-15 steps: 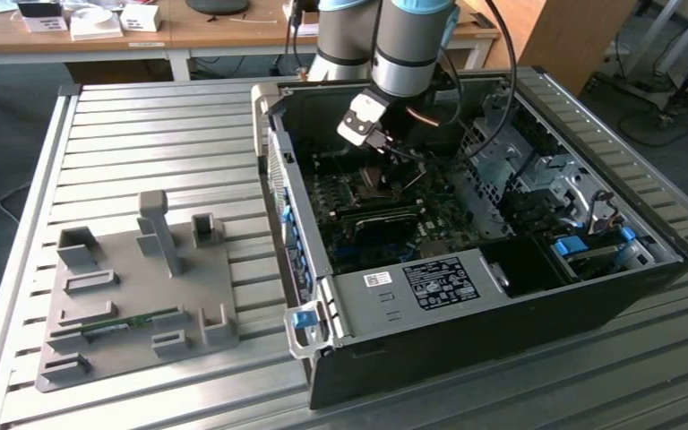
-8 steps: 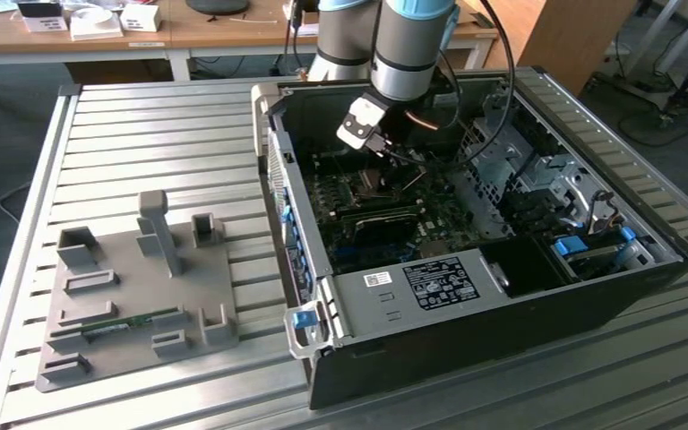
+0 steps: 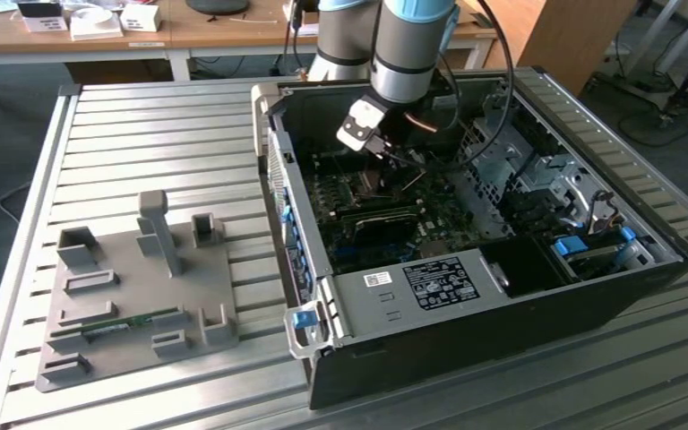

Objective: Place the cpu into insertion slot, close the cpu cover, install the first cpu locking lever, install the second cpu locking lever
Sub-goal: 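Place the cpu into insertion slot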

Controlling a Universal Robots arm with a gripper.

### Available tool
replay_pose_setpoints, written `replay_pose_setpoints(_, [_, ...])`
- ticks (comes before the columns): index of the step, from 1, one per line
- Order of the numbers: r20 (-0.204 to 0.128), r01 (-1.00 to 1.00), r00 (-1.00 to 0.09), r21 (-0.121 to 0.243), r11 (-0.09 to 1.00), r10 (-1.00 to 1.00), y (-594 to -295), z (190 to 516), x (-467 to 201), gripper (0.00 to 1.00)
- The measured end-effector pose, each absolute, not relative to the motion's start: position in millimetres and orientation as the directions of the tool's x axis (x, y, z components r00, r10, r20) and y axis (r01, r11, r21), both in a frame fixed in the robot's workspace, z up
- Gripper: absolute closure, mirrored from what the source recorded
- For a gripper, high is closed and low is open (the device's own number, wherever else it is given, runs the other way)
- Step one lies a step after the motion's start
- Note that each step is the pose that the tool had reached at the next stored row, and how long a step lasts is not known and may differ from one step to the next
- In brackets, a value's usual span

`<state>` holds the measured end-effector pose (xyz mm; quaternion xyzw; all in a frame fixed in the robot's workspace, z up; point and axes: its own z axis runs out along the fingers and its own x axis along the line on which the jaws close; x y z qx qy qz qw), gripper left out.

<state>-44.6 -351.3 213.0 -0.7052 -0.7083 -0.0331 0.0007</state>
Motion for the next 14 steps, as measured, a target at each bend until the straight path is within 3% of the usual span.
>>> replay_pose_setpoints(14, [0.048, 0.999, 0.008, 0.046, -0.01, 0.999, -351.2, 205.4, -47.7, 0.46])
